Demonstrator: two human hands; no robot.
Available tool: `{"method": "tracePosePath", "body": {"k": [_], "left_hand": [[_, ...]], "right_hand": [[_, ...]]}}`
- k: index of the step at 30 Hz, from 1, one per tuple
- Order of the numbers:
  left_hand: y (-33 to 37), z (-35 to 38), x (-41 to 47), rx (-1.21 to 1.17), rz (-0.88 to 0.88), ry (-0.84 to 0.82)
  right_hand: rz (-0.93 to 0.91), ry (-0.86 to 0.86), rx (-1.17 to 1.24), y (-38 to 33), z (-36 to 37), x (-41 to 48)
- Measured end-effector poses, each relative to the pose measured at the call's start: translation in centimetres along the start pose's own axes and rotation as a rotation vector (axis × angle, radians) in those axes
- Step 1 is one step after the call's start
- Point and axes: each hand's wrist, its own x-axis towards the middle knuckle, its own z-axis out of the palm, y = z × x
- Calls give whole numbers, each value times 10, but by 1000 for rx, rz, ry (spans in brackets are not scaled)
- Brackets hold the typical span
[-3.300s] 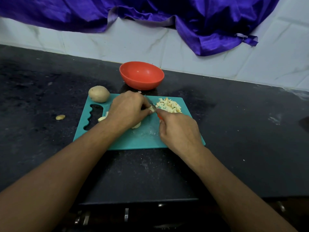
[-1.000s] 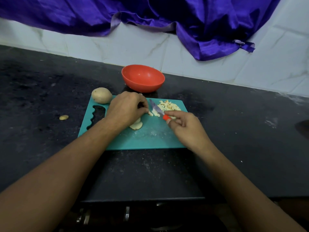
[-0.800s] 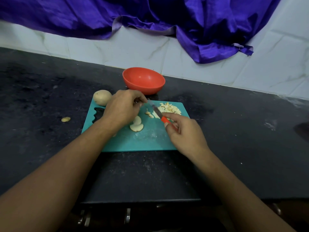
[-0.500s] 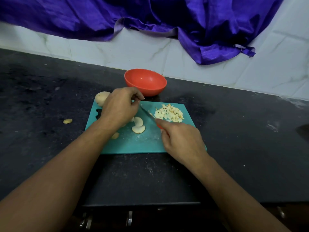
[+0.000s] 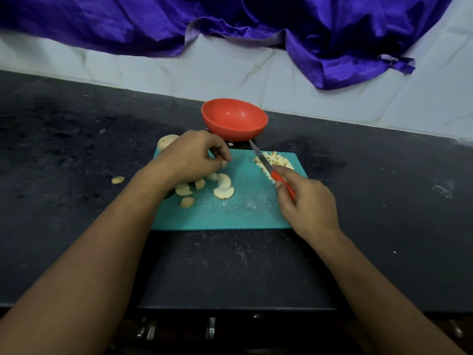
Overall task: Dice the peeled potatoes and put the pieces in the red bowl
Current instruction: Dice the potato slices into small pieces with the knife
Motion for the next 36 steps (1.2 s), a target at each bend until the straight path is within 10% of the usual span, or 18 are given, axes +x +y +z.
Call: {"method": "tracePosePath", "body": {"k": [11,36], "left_hand": [[-5,-4,-4,23,-37,-301],[2,8,3,216,-63,-169]], "right_hand": [[22,-7,59,2,-1,-1],[30,-34,20,-1,-2,-1]]}}
